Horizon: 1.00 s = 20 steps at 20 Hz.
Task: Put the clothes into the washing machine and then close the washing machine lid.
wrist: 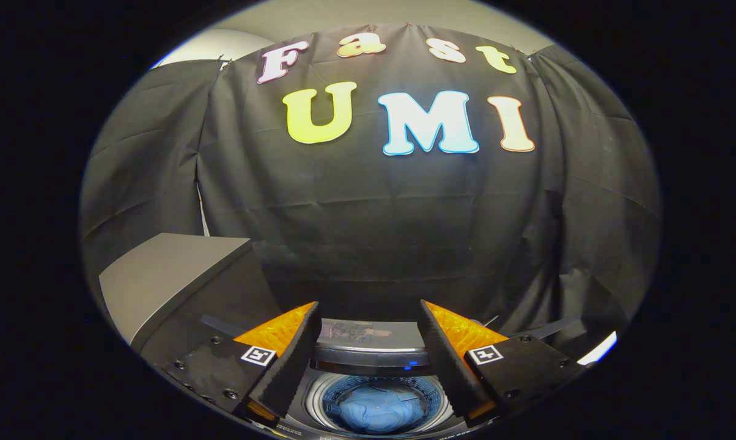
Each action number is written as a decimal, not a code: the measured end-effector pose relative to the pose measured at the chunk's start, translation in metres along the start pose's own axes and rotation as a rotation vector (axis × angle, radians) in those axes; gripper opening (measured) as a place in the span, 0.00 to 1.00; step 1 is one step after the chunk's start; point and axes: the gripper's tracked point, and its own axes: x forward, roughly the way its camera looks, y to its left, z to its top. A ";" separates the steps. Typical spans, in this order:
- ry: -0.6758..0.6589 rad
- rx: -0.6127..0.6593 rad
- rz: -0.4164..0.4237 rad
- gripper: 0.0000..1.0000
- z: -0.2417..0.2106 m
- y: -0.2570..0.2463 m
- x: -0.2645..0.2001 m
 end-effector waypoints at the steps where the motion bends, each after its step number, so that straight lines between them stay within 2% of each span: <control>1: -0.003 0.005 0.002 0.98 -0.003 0.000 -0.004; 5: 0.004 0.029 0.022 0.98 -0.029 0.003 -0.026; 9: 0.053 0.143 0.028 0.97 -0.081 -0.005 -0.054; 11: 0.079 0.148 0.033 0.97 -0.107 -0.004 -0.068; 15: 0.109 0.108 0.047 0.98 -0.134 -0.003 -0.090; 17: 0.059 0.051 0.053 0.98 -0.129 0.000 -0.100; 20: -0.034 -0.100 0.056 0.98 -0.124 0.004 -0.128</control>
